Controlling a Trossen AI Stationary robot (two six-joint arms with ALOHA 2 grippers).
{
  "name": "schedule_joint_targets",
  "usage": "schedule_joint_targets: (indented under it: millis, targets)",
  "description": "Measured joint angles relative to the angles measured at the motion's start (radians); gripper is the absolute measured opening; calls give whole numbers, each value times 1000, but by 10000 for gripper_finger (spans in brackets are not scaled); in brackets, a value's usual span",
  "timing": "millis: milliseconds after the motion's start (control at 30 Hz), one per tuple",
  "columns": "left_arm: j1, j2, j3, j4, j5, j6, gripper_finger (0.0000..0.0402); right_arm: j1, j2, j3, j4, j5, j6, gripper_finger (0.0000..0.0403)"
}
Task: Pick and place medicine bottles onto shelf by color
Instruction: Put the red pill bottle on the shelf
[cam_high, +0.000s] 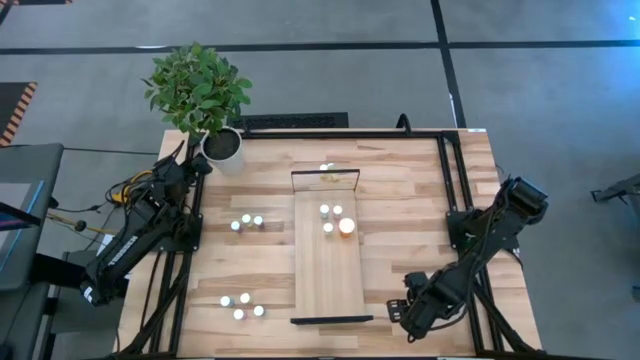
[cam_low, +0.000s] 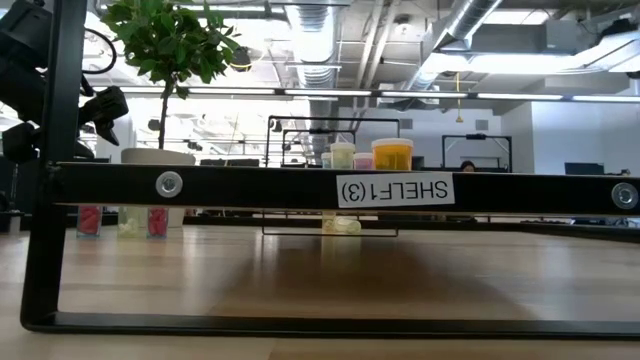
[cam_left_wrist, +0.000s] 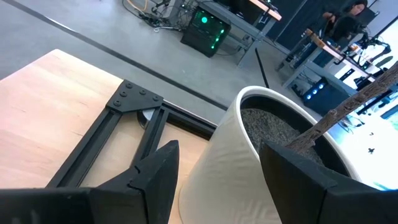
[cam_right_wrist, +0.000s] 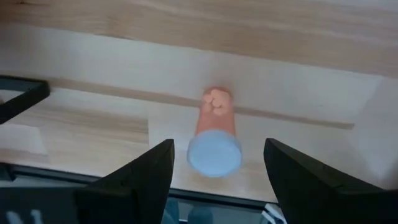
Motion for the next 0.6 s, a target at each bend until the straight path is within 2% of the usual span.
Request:
schedule_joint_targets:
  millis: [200,467,600]
  targets:
    - [0,0,0,0,0,0,210,-4,0,-3,-2,-11,-5,246]
    - [0,0,0,0,0,0,210,-13,-1,-3,-6,-15,-13,132]
    - [0,0,0,0,0,0,210,-33,-2,-2,-6,-19,-41,107]
